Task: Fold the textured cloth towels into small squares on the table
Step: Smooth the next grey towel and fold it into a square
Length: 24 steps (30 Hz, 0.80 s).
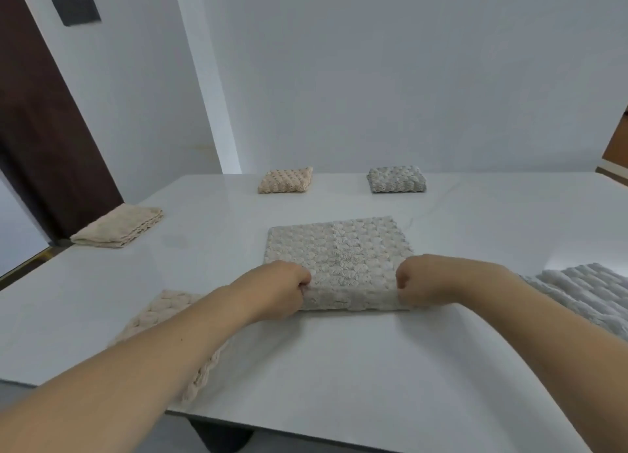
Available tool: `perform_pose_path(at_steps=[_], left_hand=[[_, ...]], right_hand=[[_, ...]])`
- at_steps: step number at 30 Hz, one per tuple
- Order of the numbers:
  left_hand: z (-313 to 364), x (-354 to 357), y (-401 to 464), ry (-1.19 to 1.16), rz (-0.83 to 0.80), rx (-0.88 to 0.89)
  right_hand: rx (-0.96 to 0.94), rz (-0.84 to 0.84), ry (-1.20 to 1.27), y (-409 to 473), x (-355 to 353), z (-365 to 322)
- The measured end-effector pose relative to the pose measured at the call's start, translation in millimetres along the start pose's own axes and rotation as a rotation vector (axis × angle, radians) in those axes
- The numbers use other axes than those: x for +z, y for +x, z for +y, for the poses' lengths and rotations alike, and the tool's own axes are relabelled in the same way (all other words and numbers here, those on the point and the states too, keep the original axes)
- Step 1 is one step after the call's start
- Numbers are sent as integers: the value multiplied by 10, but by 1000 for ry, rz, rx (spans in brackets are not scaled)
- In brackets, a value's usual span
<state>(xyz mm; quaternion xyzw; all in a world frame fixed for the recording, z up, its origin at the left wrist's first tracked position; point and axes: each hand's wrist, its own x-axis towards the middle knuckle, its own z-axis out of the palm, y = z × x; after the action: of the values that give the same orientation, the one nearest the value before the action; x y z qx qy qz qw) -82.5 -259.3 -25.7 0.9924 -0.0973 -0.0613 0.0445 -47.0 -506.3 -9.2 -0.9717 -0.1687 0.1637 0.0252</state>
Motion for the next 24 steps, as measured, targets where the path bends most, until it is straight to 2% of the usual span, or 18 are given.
perform_pose_path(at_steps=[2, 7, 9, 13, 18, 21, 24], left_hand=[[-77, -101, 84, -73, 47, -39], [-347, -278, 420, -235, 177, -144], [-432, -292, 619, -266, 229, -171], [-550, -237, 1079, -306, 296, -247], [-704, -21, 1561, -135, 366, -263], [-777, 185, 1707, -85, 397, -262], [-807, 277, 1732, -122, 404, -250]], right_hand=[[30, 106, 146, 116, -98, 94], [31, 503, 422, 527, -206, 190], [49, 599, 510, 761, -232, 208], [5, 607, 715, 1244, -233, 228], [64, 636, 748, 1700, -122, 332], [118, 618, 553, 1917, -1, 438], [157, 530, 357, 2002, -21, 470]])
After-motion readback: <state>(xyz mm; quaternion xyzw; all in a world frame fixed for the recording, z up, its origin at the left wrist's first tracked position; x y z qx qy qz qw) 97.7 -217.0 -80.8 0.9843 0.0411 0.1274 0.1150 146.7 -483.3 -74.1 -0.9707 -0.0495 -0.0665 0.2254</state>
